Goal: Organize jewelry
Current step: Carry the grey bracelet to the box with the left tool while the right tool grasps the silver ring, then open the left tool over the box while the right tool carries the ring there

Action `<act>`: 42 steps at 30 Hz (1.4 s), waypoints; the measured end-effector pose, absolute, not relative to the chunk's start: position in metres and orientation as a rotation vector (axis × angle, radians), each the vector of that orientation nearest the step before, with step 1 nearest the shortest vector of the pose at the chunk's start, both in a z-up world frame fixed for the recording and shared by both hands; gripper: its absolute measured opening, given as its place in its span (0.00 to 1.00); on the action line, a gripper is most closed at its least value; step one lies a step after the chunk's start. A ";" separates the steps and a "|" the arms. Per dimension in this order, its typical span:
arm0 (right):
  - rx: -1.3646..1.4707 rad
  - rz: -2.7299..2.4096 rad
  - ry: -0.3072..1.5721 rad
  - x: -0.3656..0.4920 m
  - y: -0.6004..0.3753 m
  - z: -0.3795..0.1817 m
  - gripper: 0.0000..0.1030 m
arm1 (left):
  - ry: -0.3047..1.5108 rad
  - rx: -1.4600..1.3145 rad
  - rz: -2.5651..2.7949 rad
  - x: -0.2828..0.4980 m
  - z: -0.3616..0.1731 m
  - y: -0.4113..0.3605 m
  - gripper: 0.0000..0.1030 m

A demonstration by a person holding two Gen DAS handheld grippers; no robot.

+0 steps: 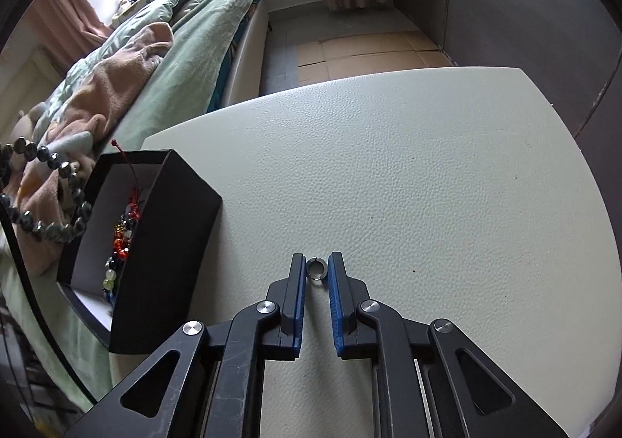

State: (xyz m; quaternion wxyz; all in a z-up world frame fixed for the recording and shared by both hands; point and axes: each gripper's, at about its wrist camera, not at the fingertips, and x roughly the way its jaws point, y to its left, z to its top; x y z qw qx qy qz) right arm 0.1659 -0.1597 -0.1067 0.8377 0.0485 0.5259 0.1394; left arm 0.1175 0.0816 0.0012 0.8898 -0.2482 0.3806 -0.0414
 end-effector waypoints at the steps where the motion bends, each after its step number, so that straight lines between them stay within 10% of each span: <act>1: 0.120 0.303 1.113 0.166 -0.160 -0.106 0.12 | 0.791 -0.516 -0.080 0.118 0.000 0.083 0.10; 30: 0.290 0.387 1.065 0.169 -0.165 -0.079 0.13 | 0.942 -0.426 0.040 0.162 -0.042 0.083 0.11; 37: 0.324 0.443 1.010 0.162 -0.164 -0.063 0.13 | 0.919 -0.473 0.072 0.147 -0.033 0.095 0.40; 42: 0.342 0.503 0.960 0.155 -0.156 -0.050 0.13 | 0.888 -0.487 0.089 0.136 -0.025 0.104 0.41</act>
